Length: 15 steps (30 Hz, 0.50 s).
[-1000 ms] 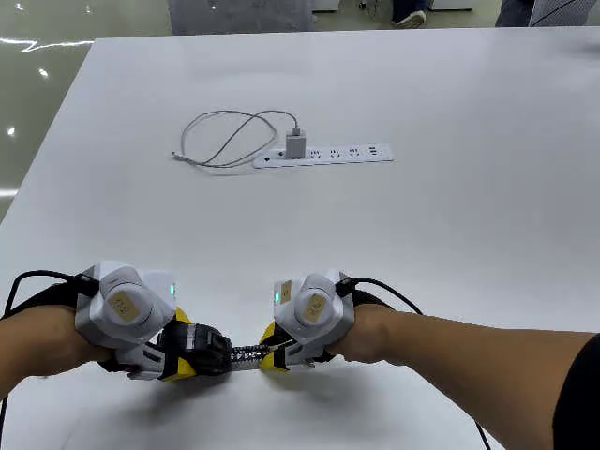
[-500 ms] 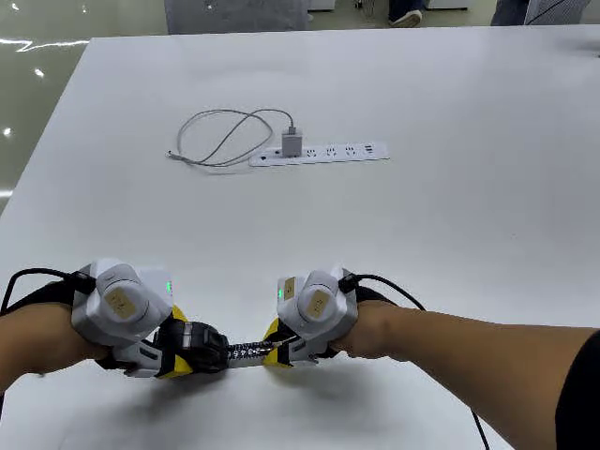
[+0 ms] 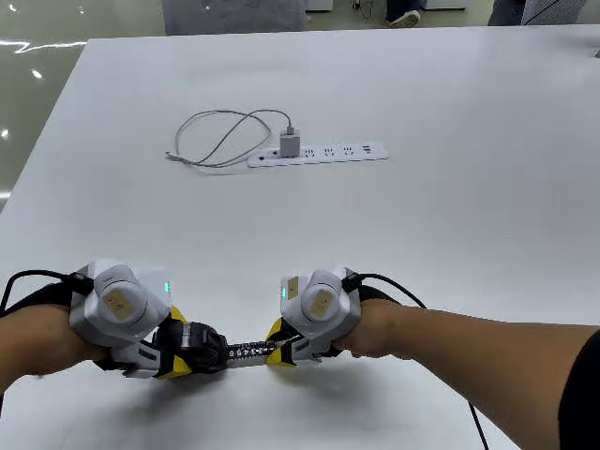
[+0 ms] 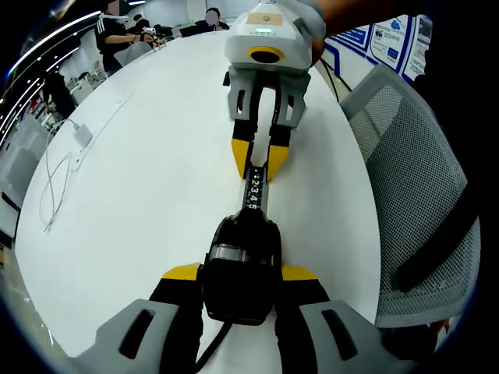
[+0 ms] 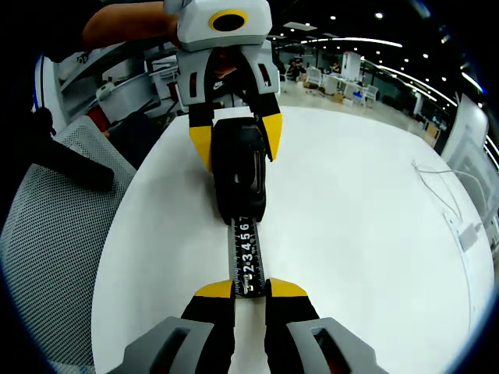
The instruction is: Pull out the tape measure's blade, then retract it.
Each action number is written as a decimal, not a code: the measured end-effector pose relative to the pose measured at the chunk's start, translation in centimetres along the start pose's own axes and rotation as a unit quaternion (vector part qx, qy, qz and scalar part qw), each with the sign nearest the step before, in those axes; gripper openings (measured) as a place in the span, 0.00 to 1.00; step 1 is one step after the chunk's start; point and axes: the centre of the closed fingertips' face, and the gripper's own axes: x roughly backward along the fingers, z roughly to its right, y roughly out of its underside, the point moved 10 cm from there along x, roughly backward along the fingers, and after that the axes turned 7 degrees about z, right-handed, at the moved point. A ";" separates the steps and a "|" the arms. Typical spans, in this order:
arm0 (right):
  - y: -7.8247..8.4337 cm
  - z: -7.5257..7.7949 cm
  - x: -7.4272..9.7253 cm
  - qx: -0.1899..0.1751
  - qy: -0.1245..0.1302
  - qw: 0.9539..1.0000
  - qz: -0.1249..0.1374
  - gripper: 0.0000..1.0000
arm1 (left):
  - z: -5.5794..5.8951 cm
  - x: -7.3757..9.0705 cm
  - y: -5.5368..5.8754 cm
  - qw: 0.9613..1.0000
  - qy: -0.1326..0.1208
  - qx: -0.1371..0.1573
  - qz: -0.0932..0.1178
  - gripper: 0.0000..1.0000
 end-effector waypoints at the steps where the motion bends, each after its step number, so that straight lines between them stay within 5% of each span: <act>1: 0.1 0.0 0.1 0.000 0.000 1.000 0.000 0.10 | 0.0 0.0 0.0 1.000 -0.001 -0.001 0.001 0.30; 15: 0.6 0.1 0.6 -0.002 0.005 1.000 -0.003 0.10 | 0.1 -0.1 0.1 1.000 -0.010 -0.021 0.000 0.30</act>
